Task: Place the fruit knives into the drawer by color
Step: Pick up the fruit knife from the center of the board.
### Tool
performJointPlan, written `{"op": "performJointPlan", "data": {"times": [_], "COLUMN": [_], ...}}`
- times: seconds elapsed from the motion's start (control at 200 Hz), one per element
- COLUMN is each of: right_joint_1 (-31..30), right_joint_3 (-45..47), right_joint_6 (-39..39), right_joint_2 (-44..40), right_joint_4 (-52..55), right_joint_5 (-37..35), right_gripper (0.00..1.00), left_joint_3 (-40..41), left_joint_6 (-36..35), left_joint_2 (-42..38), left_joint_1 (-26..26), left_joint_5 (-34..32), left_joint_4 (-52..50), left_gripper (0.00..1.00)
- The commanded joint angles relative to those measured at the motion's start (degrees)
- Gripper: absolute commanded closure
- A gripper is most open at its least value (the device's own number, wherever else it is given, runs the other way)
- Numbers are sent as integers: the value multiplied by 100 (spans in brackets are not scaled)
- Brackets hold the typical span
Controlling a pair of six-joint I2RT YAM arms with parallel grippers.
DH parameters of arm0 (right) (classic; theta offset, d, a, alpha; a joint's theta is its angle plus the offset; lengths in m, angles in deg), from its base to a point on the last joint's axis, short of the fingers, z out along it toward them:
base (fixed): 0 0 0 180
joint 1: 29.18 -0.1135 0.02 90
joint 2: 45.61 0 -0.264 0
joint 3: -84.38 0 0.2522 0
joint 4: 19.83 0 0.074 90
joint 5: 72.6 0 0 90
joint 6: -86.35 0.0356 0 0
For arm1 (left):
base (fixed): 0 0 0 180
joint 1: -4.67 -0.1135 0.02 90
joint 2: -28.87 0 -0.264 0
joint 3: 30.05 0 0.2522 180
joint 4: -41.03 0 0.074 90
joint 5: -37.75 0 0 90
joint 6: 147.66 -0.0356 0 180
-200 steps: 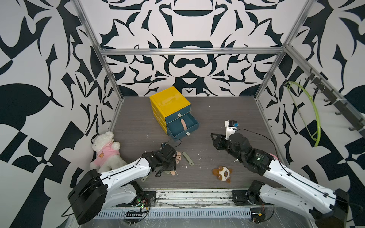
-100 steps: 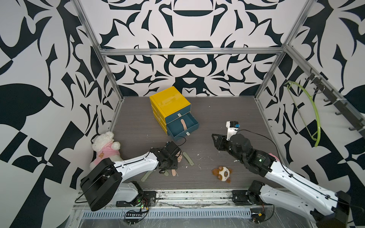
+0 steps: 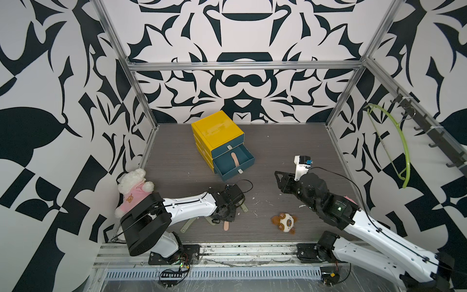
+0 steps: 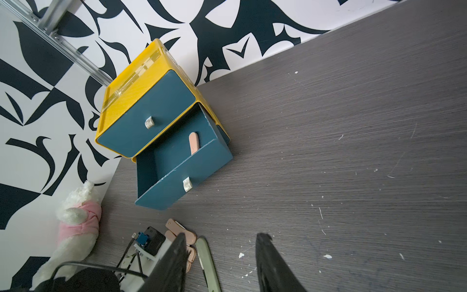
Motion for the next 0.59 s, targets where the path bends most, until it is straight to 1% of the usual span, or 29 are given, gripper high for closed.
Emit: {"op": "performJointPlan", "data": {"times": [0.0,0.03,0.13,0.19,0.32,0.45,0.59], "right_joint_1": [38,36,50,54,70,76,81], "right_joint_3": [-23,-34,-49,-54,-71,-46,-27], "right_joint_6": [-125,-125,-143,-144,-152,-130,-125], "right_joint_2": [-65,-70,-86,-95,-79,-78,-122], "right_joint_4": [-28,-21,-16,-8,-13,-21,-9], "right_joint_5": [-164,-164,-177,-171,-152,-138,-144], "right_gripper": [54,53,53,53,53,53,53], "left_joint_3": [219,205,169,133,36,28,150], "left_joint_6": [44,55,82,100,212,345,499], "left_joint_2": [363,378,367,318,176,248,381], "left_joint_1": [115,133,192,226,431,645,737], "left_joint_5": [281,259,209,204,179,177,125], "left_joint_4": [-328,-337,-397,-471,-658,-723,-648], "left_gripper": [62,61,45,41,43,48,56]}}
